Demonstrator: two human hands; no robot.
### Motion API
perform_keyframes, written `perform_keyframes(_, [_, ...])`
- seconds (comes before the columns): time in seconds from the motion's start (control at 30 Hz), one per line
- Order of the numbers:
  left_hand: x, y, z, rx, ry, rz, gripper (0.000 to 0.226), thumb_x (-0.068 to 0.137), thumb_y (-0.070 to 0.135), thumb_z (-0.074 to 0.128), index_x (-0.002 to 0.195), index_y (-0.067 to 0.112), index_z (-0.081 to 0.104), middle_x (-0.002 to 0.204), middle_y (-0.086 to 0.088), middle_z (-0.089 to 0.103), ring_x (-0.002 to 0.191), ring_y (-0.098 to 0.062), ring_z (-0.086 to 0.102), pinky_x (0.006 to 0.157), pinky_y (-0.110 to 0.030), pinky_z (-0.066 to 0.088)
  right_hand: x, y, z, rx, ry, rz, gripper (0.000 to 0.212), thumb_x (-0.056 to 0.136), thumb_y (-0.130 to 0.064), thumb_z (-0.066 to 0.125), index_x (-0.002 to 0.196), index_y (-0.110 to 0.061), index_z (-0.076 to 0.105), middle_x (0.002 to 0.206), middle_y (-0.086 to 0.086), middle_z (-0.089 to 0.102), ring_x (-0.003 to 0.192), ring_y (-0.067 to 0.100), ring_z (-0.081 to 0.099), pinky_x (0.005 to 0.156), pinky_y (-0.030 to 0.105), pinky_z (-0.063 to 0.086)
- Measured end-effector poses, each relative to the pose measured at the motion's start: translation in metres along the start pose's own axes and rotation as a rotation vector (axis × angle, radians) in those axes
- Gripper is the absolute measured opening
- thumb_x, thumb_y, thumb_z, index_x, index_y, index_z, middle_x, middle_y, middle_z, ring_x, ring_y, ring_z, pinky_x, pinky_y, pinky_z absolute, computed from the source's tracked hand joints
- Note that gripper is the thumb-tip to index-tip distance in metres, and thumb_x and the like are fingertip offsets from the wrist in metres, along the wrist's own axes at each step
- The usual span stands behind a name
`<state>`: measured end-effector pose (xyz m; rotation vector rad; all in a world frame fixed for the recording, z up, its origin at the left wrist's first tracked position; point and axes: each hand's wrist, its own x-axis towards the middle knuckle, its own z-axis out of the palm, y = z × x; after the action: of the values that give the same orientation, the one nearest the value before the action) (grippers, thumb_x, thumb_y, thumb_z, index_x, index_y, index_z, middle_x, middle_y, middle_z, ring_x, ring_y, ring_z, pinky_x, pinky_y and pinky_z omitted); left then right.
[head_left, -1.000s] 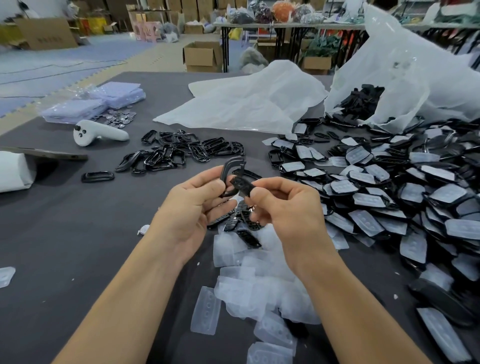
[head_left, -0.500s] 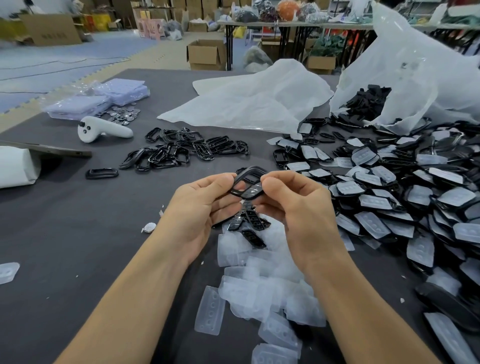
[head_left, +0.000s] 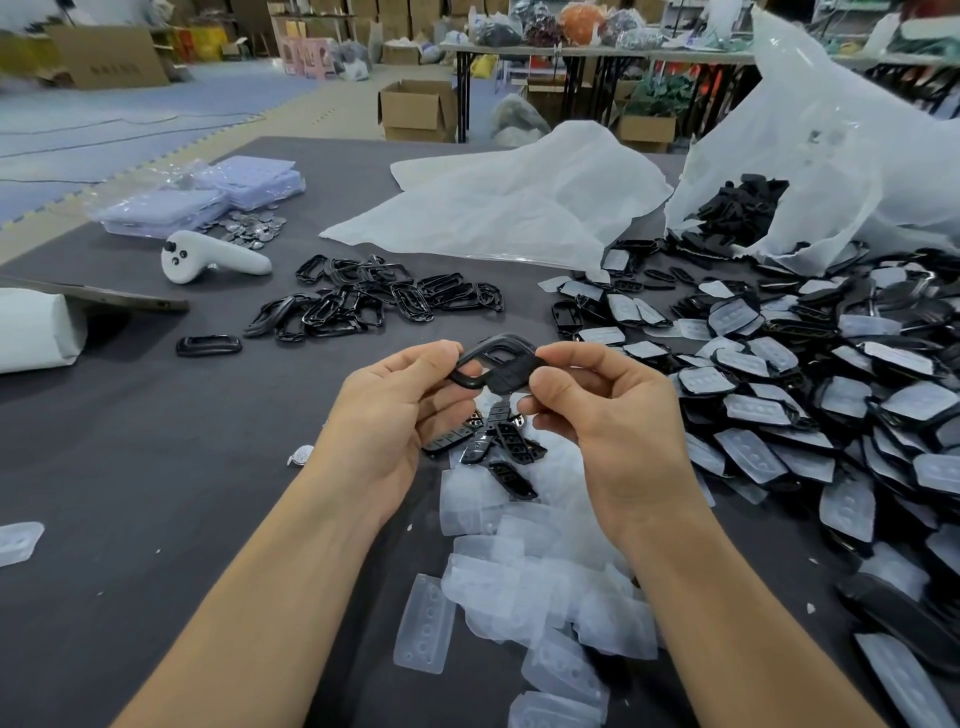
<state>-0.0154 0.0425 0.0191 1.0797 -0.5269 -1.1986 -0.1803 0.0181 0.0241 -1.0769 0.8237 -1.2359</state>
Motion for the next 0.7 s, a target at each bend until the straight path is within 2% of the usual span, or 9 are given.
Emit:
perform_keyframes(0.13, [-0.0002, 0.002, -0.0002, -0.071, -0.002, 0.008, 0.008, 0.096, 0.014, 0.066, 0.095, 0.008, 0.07, 0.08, -0.007, 0.08, 0.06, -0.009, 0.073, 0.051, -0.018, 0.057, 0.003, 0.0016, -0.0018, -0.023, 0.005, -0.018, 0.032, 0.087, 0.015, 0.067, 0.083, -0.015, 0.08, 0.065, 0.002, 0.071, 0.06, 0.012, 0.065, 0.061, 0.019, 0.054])
perform_keyframes(0.23, [-0.0001, 0.002, -0.0009, -0.066, -0.014, 0.002, 0.008, 0.096, 0.015, 0.066, 0.095, 0.008, 0.07, 0.082, -0.008, 0.08, 0.06, -0.009, 0.073, 0.052, -0.018, 0.057, 0.0048, 0.0017, -0.0036, 0.053, 0.01, 0.064, 0.038, 0.09, 0.012, 0.065, 0.078, -0.019, 0.082, 0.072, 0.0, 0.073, 0.064, 0.01, 0.063, 0.065, 0.019, 0.055])
perform_keyframes(0.4, [0.0, 0.0012, -0.001, -0.073, -0.033, 0.011, 0.014, 0.087, 0.02, 0.071, 0.096, 0.009, 0.071, 0.084, -0.008, 0.08, 0.061, -0.009, 0.073, 0.053, -0.018, 0.058, 0.0063, -0.0039, -0.0095, 0.224, 0.03, 0.179, 0.033, 0.091, 0.007, 0.066, 0.077, -0.017, 0.083, 0.079, 0.008, 0.075, 0.06, 0.013, 0.065, 0.06, 0.02, 0.056])
perform_keyframes(0.47, [-0.0004, 0.0009, -0.0005, -0.083, -0.036, 0.017, 0.026, 0.075, 0.024, 0.074, 0.096, 0.009, 0.071, 0.084, -0.007, 0.08, 0.062, -0.009, 0.073, 0.053, -0.018, 0.058, 0.0064, -0.0053, -0.0101, 0.243, 0.036, 0.188, 0.031, 0.091, 0.005, 0.067, 0.077, -0.018, 0.082, 0.078, 0.007, 0.074, 0.06, 0.013, 0.065, 0.059, 0.02, 0.055])
perform_keyframes(0.57, [0.0005, -0.0005, -0.0003, -0.086, -0.036, 0.015, 0.029, 0.071, 0.026, 0.074, 0.095, 0.01, 0.072, 0.083, -0.007, 0.08, 0.062, -0.009, 0.073, 0.053, -0.018, 0.058, 0.0067, -0.0052, -0.0101, 0.251, 0.05, 0.189, 0.026, 0.09, 0.003, 0.069, 0.078, -0.017, 0.081, 0.074, 0.004, 0.071, 0.058, 0.012, 0.062, 0.059, 0.02, 0.054])
perform_keyframes(0.7, [0.0024, -0.0007, -0.0017, -0.075, -0.064, 0.008, 0.024, 0.071, 0.026, 0.074, 0.091, 0.012, 0.074, 0.083, -0.006, 0.08, 0.06, -0.007, 0.073, 0.053, -0.018, 0.058, 0.0075, -0.0045, -0.0092, 0.226, 0.047, 0.212, 0.019, 0.091, 0.005, 0.066, 0.092, -0.013, 0.074, 0.075, 0.002, 0.069, 0.061, 0.011, 0.061, 0.064, 0.023, 0.055])
